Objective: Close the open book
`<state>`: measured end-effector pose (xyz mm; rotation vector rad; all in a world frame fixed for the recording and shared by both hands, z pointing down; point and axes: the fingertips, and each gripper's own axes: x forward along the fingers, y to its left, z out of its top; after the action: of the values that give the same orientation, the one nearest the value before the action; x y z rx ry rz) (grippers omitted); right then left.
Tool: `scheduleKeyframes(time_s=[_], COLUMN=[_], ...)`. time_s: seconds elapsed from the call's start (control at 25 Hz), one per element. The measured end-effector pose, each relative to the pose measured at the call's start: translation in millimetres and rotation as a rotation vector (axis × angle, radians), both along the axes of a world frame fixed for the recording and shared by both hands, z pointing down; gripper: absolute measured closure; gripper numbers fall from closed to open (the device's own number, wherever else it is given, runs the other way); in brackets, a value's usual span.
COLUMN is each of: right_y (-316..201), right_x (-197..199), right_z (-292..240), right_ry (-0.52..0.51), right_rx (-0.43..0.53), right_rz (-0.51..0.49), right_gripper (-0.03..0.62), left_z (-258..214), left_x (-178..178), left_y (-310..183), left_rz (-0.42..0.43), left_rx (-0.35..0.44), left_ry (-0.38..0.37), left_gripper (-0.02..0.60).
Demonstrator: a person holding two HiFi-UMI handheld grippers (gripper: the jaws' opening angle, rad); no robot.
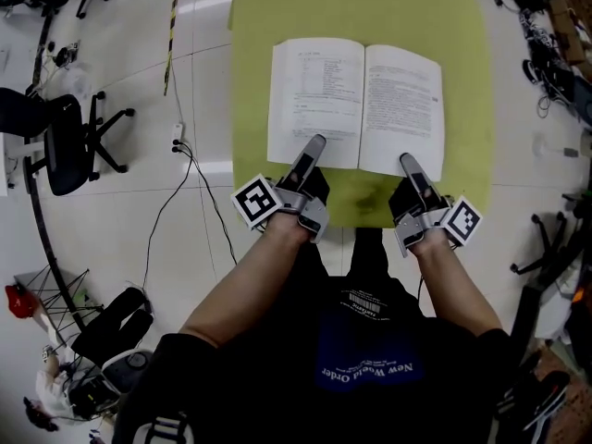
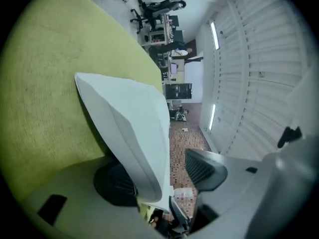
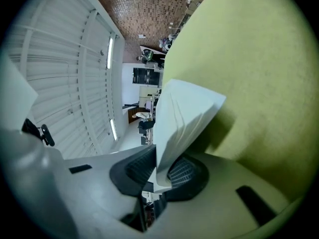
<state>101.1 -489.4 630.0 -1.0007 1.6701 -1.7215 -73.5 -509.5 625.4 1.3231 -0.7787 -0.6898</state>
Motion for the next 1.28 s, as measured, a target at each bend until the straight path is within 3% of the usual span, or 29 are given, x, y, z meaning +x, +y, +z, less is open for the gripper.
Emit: scheduleKeyframes(time_s=[0.04, 0.16, 0.24, 0.32, 0.52, 0.8, 1.04, 1.16, 1.28], right_y=[0.3, 1.3, 0.2, -1.4, 4.2, 3.0, 3.7, 5.6, 7.1], right_x=[-2.8, -11.2, -13.0, -14.5, -18.3, -34.8, -46.5, -45.7, -40.0], right_z=[-2.2, -12.1, -19.7, -26.9, -34.2, -48.1, -56.2, -55.3, -51.3], right_ry=[0.009, 0.063, 0.125, 0.193, 0.431, 0.830, 1.040, 1.050, 0.979], right_rx=[0.010, 0.060, 0.102, 0.138, 0.208, 0.380, 0.458, 0.454, 0.413], right_rz=[-0.011, -0.045, -0.066, -0.093, -0.214, -0.450, -0.618, -0.629, -0.597], right_gripper=[0.550, 0.554, 0.554, 0.554, 0.551, 0.523, 0.520, 0.520, 0.520], left_z=[-1.9, -5.0, -12.5, -19.0, -27.9, -38.0, -44.0, -44.4, -42.7], left_x=[-1.5, 2.5, 13.5, 22.8, 39.6, 60.1, 69.9, 75.2, 75.3], left_y=[-0.5, 3.0, 6.0, 7.2, 6.7, 2.6, 5.8, 8.6, 10.1], left_rz=[0.009, 0.131, 0.244, 0.332, 0.498, 0.729, 0.850, 0.872, 0.859], left_rx=[0.024, 0.140, 0.239, 0.305, 0.385, 0.511, 0.556, 0.581, 0.587], left_ry=[-0.041, -0.310, -0.475, -0.583, -0.801, -1.183, -1.406, -1.479, -1.474], left_gripper=[0.284, 0.440, 0.440, 0.440, 0.437, 0.423, 0.420, 0.419, 0.417])
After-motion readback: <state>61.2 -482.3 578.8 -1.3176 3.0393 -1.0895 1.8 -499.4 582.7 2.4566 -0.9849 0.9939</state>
